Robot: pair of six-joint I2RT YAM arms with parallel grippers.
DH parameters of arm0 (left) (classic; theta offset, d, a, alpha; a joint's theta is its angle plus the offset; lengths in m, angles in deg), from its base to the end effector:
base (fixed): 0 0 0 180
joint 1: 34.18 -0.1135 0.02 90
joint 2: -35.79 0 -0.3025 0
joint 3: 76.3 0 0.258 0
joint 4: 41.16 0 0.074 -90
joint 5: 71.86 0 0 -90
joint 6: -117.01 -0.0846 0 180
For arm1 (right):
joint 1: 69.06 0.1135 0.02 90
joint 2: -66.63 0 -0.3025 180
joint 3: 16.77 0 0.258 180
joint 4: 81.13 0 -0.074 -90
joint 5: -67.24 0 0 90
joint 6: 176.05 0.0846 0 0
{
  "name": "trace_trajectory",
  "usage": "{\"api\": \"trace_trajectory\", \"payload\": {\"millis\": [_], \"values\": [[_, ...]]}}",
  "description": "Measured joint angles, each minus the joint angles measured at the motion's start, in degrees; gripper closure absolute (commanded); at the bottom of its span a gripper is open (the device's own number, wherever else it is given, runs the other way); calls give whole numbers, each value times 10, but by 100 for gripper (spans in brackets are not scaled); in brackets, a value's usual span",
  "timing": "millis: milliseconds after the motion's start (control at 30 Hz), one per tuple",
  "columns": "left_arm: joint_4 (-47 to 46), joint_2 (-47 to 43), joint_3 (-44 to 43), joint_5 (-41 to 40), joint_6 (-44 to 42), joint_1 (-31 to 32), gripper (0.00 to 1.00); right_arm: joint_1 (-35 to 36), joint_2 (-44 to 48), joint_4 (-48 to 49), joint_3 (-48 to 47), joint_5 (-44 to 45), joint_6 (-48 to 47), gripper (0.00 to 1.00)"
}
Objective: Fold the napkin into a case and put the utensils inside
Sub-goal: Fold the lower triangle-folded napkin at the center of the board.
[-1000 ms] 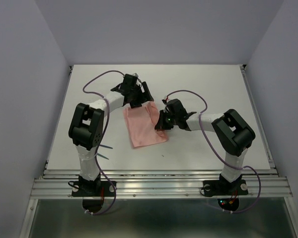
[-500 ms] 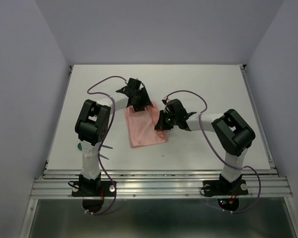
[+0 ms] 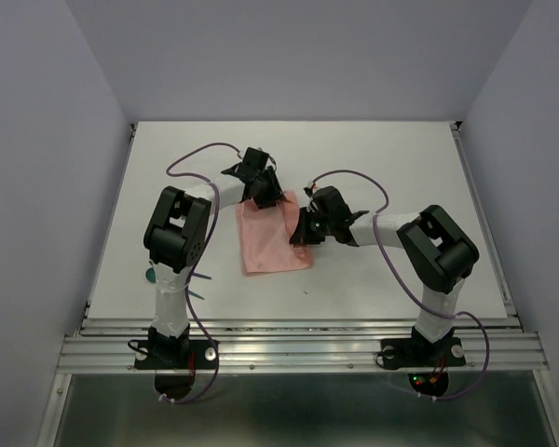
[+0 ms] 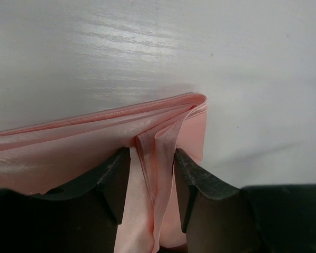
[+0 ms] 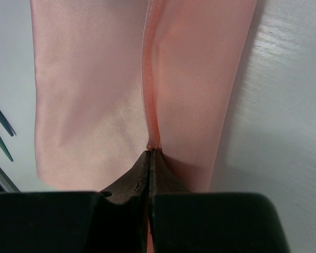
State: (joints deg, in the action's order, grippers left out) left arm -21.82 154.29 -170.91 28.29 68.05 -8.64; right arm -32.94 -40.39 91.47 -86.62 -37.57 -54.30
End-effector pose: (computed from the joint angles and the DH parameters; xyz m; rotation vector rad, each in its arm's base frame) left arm 0.4581 -0.2354 0.1671 -0.2366 2.4344 -0.7615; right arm 0.3307 0.2681 0.1375 -0.2302 2.4819 0.8500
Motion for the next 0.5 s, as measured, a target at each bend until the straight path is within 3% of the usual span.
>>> {"api": "trace_trajectory", "payload": {"millis": [500], "values": [[-3,0,0,-23,0,15,52,0,0,1,1,0,0,99]]}}
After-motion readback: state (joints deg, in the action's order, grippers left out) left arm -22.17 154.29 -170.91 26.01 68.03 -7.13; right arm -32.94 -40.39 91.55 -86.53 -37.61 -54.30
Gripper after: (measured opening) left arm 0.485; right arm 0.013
